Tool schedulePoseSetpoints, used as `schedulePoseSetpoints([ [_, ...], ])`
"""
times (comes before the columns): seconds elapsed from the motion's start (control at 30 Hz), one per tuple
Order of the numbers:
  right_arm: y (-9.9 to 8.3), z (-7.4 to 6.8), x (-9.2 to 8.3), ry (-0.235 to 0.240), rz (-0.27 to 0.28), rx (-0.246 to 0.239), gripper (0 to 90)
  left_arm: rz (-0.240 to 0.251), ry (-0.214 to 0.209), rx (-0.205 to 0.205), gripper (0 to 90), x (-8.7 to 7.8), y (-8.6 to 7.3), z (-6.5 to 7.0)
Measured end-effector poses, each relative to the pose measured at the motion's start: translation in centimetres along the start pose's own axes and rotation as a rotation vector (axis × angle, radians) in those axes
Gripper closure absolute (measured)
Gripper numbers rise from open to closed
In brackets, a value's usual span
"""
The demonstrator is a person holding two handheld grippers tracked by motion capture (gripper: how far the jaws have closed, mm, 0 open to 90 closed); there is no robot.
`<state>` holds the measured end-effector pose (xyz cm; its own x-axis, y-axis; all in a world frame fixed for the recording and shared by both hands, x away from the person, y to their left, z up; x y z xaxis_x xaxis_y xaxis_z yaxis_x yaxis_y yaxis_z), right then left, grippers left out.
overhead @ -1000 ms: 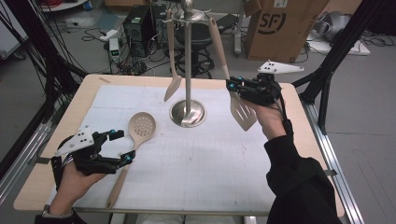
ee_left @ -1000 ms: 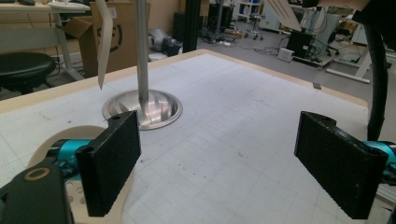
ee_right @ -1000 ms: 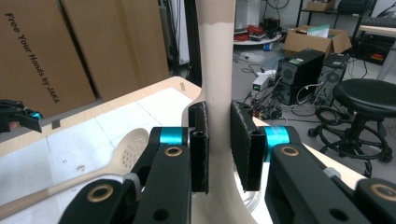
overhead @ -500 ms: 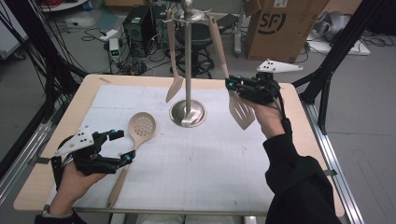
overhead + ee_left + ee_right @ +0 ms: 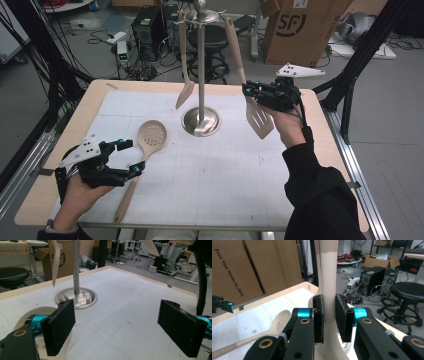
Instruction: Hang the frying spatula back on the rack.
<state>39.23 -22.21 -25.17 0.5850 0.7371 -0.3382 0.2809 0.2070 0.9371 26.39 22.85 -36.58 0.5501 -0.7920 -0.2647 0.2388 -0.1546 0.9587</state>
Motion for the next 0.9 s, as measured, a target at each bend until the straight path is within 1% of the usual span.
schedulePoseSetpoints([
  [0.23, 0.0, 0.1, 0.3, 0.004, -0.003, 0.006, 78.3, 0.001, 0.001, -0.003, 15.1, 0.0, 0.0, -0.1],
  [0.9, 0.1, 0.2, 1.4, 0.01, -0.012, 0.005, 78.3, 0.002, 0.004, -0.007, 15.1, -0.3, -0.1, -0.2],
])
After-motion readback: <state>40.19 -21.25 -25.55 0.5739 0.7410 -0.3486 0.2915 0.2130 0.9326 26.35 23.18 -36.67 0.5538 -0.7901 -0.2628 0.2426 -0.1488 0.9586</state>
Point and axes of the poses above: each handheld gripper's, and its own axes: x roughly forward along the jaws, y roughly out of its top, z roughly to its right, the point moved 1 cm from there along x, roughly forward along the jaws, and after that the axes turned 4 degrees about -z, right-handed, at the moved point
